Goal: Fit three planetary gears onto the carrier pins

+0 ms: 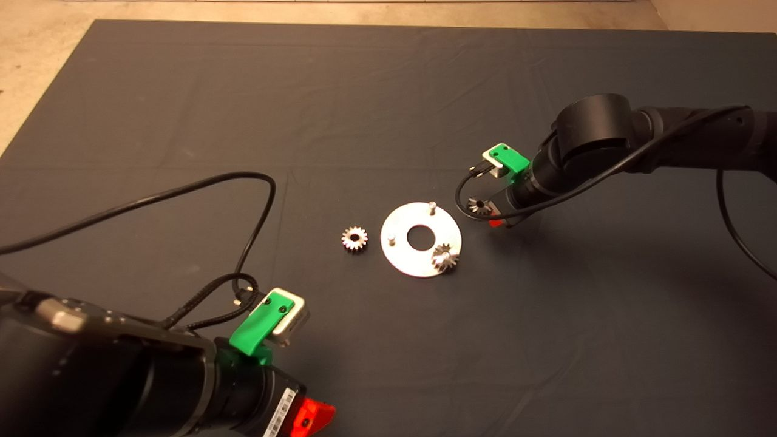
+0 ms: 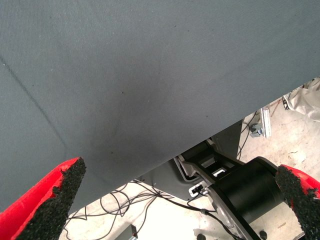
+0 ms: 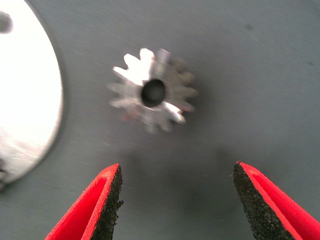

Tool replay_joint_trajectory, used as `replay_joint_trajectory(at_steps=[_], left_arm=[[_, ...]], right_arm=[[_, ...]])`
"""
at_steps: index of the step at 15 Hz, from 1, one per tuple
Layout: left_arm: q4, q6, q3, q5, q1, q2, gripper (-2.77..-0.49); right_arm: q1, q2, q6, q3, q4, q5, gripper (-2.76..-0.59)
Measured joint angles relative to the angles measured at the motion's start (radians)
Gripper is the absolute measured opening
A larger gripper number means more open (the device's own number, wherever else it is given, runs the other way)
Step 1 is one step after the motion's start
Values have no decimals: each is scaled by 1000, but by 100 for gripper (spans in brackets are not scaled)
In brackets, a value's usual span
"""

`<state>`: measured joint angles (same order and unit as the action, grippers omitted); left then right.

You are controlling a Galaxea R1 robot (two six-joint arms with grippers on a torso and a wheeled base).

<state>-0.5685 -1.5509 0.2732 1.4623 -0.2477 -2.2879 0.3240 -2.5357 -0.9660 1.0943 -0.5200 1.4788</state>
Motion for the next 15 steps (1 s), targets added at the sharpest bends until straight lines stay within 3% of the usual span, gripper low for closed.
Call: replay_joint_trajectory(at_steps=[2,10,13,15], left_arm=[[0,0,0,0,0,0,-49],[0,0,0,0,0,3,-49],[0,0,0,0,0,3,-49],[0,0,0,0,0,4,-49]], right_arm=[[0,-21,0,2,0,-13,-172],[0,-30,1,53,0,-36,-172],[0,-30,1,73,0,-36,-172],[0,-37,1,92,0,-49,-172]])
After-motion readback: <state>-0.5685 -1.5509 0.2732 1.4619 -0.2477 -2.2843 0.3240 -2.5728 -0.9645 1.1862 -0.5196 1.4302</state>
